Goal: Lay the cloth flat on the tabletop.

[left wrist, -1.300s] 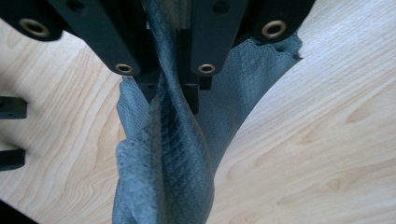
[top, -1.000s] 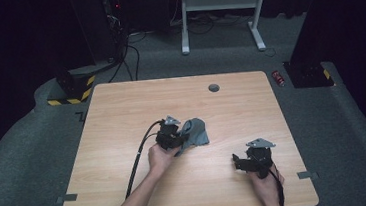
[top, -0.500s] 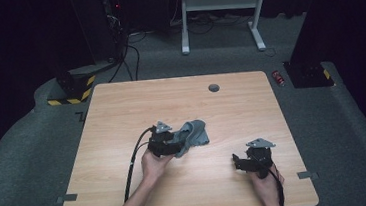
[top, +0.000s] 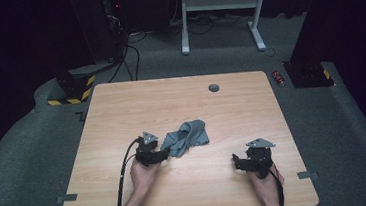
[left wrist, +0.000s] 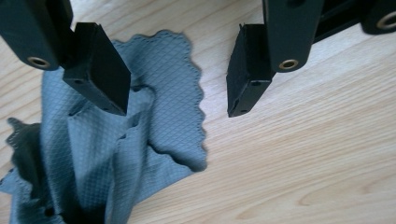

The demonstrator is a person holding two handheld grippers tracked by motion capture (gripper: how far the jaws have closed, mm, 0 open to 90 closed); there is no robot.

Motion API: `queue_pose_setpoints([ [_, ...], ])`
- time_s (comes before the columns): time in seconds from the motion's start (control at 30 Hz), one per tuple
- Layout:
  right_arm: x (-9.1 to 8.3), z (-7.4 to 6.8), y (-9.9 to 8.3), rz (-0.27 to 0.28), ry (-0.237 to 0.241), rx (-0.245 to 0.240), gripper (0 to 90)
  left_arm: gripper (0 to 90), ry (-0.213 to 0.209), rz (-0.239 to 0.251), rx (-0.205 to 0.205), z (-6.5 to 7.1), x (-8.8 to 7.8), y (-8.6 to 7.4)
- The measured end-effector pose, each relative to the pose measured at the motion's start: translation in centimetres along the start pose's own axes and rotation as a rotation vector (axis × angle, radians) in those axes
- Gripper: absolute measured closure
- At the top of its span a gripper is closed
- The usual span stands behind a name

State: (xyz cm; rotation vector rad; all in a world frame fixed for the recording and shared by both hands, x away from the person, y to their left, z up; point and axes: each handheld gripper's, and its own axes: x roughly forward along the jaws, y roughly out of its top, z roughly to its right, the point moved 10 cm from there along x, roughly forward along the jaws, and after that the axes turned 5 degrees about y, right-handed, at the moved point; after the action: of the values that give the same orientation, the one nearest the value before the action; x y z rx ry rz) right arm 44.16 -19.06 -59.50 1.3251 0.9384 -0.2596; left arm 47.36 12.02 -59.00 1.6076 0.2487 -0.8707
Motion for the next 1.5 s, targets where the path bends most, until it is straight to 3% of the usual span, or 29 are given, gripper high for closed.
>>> queue_pose_setpoints([
  [0.03,0.0,0.0,0.0,0.0,0.0,0.0,14.2,40.3,0.0,0.0,0.0,0.0,0.0,0.0],
  [0.13,0.0,0.0,0.0,0.0,0.001,-0.003,14.1,39.5,0.049,0.006,0.055,0.1,0.1,-0.1],
  [0.37,0.0,-0.1,0.0,0.0,0.001,0.003,15.0,36.3,0.051,-0.003,0.044,0.0,0.1,-0.2],
  [0.4,-0.2,-0.3,0.0,0.011,0.005,-0.009,23.4,35.8,0.054,-0.003,0.043,-0.1,0.1,-0.2],
  [0.43,-0.2,-0.3,0.0,0.011,0.005,-0.009,23.4,35.8,0.055,-0.003,0.043,-0.1,0.1,-0.2],
  [0.5,-0.4,-0.8,0.1,0.03,0.024,-0.03,37.3,35.2,0.056,-0.003,0.041,-0.1,0.1,-0.2],
  [0.6,-0.5,-1.2,0.1,0.041,0.024,-0.034,50.2,34.7,0.057,-0.002,0.039,-0.1,0.1,-0.2],
  [0.7,-0.1,-1.6,0.5,0.046,0.022,-0.035,55.5,34.6,0.057,-0.002,0.038,-0.1,0.1,-0.2],
  [0.77,0.1,-2.4,0.7,0.026,0.037,-0.045,57.7,34.6,0.057,-0.002,0.037,-0.1,0.1,-0.2],
  [0.9,0.7,-6.7,1.8,0.028,0.157,-0.175,56.8,34.1,0.055,-0.002,0.038,-0.1,0.2,-0.2],
  [0.97,1.2,-8.9,2.8,0.034,0.202,-0.205,56.8,34.0,0.055,-0.002,0.038,-0.1,0.1,-0.2],
  [1.17,3.0,-13.3,5.7,0.034,0.302,-0.245,51.4,34.0,0.055,-0.002,0.039,-0.1,0.2,-0.2],
  [1.4,4.9,-15.2,7.2,0.037,0.297,-0.263,51.1,34.0,0.056,-0.002,0.039,-0.1,0.2,-0.2],
  [1.5,5.7,-15.2,7.3,0.026,0.285,-0.274,62.4,34.0,0.056,-0.002,0.039,-0.1,0.2,-0.2],
])
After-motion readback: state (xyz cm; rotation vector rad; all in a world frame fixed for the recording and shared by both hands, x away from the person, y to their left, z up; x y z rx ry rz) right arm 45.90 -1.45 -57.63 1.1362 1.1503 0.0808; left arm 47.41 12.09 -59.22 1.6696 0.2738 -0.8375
